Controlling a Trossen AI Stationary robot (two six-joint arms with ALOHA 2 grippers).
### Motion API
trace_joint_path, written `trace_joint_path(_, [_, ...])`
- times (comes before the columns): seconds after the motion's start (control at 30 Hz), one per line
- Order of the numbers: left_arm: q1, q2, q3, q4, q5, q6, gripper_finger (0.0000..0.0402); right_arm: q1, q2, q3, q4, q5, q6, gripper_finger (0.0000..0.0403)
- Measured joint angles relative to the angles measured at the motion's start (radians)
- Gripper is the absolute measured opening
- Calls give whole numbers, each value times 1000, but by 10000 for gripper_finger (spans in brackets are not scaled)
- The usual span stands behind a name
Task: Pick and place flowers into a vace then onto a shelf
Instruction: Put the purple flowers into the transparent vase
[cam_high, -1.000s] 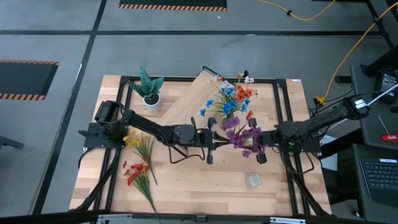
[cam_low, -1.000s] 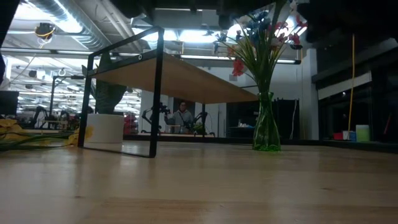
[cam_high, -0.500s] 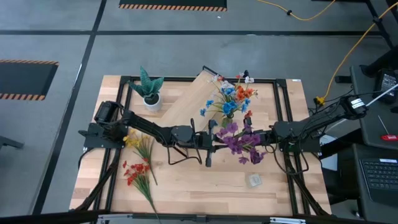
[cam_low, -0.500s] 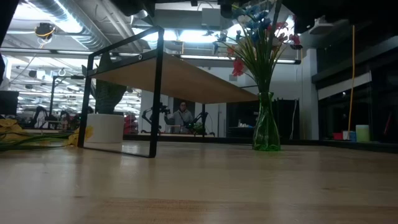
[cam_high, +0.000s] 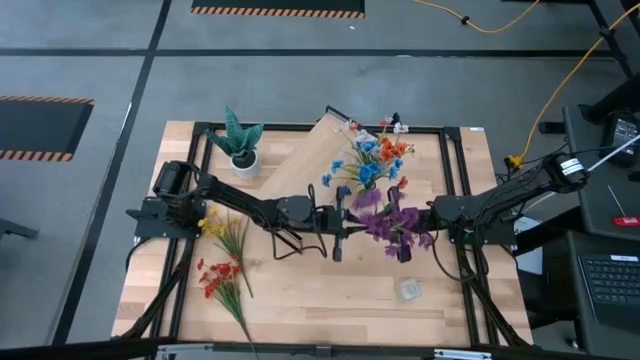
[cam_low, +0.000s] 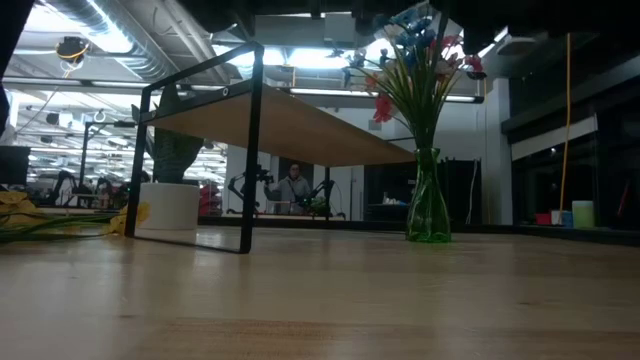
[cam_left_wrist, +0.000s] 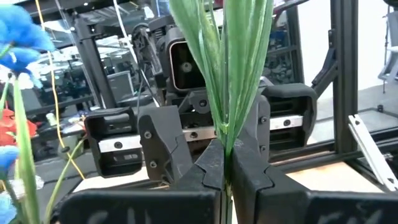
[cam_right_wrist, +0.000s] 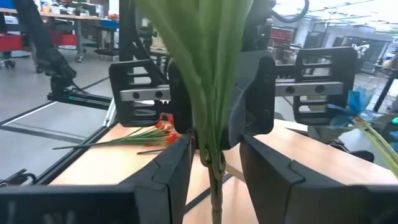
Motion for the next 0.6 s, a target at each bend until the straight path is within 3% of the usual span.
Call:
trace_joint_path(0.23, [-1,0,0,-1,-1,7,4,1,0,0,-4,-7,-27,128])
trace_joint_path(0.53, [-1,-6,3,1,-3,5,14,1,0,0,-15,-17,-27,17])
trace_joint_path(0.6, [-1,-6,3,0,-3,6,15,1,1,0,-15,-19,-27,12])
